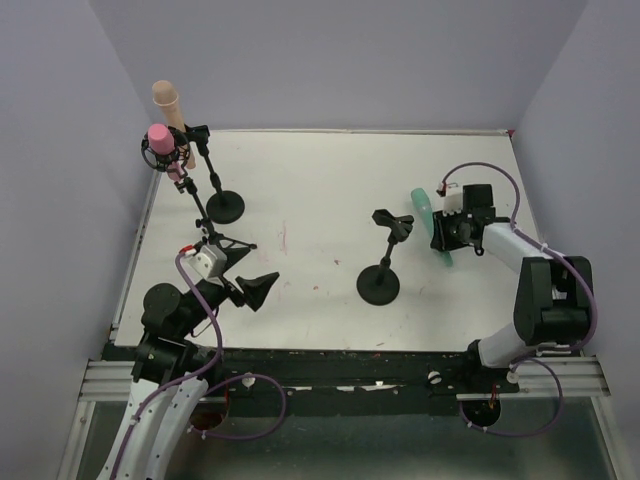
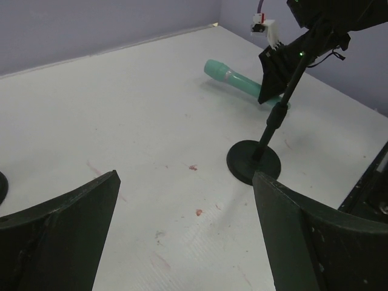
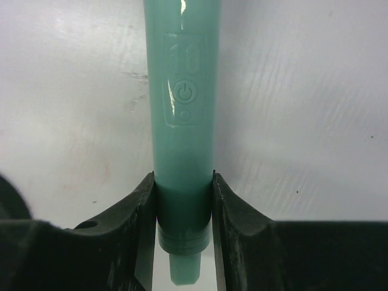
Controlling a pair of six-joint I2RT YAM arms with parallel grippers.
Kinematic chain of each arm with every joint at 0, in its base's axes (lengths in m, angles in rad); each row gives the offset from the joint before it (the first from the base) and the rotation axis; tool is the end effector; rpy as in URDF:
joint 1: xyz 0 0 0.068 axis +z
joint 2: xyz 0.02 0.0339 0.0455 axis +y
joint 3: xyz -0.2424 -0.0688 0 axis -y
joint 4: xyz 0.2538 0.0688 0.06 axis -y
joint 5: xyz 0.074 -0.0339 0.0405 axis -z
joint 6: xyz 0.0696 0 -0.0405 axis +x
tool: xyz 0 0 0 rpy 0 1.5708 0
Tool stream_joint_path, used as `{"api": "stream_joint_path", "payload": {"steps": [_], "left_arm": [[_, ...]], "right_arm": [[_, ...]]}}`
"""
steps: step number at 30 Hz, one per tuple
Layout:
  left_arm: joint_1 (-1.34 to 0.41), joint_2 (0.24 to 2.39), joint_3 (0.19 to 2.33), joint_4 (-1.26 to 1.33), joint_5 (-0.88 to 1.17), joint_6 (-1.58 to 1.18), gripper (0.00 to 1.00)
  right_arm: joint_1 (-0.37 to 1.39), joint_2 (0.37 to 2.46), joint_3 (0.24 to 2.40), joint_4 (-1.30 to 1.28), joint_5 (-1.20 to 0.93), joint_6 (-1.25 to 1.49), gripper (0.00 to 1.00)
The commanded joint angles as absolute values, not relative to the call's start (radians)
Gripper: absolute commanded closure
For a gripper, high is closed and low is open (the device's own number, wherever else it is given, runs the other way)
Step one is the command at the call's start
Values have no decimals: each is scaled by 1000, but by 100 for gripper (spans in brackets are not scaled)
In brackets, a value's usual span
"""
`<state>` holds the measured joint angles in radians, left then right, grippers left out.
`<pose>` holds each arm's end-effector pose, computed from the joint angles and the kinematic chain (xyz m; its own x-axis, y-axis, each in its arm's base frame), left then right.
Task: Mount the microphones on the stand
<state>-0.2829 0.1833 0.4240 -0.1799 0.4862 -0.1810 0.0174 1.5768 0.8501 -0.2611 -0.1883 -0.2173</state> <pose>0.1341 -0.0729 0.2847 -0.0677 -0.1461 -0.9870 0.6938 0.7040 -0.1518 0.3291 0.0188 0.1133 -0.7892 -0.2255 -0.5713 -0.2973 0.9542 0.0339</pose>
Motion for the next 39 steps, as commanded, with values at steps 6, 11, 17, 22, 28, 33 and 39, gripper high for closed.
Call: {"api": "stream_joint_path", "payload": {"steps": [6, 11, 17, 22, 28, 33, 39], "left_arm": [[-285, 323, 607, -16, 574, -675, 1], [-301, 449, 686, 188, 586, -908, 1], [-480, 679, 944, 128, 407, -810, 1], [-635, 914, 1139, 135, 241, -724, 1], [-814, 1156, 1336, 251, 150, -594, 2], [-880, 1296, 1443, 293, 141, -595, 5], [-896, 1397, 1537, 279, 149, -679, 21]], "right_arm": [[-38, 1301, 1193, -504, -538, -274, 87], [-38, 1275, 1432, -644, -817, -298, 88], [-32, 1292, 1630, -765, -1205, -270, 88], [-11, 1264, 1667, -689, -1347, -117, 88], [-2, 1194, 1554, -439, -1417, 167, 88], [0, 1172, 1536, -416, -1437, 204, 88], [0, 1151, 1502, -410, -1468, 212, 88]]}}
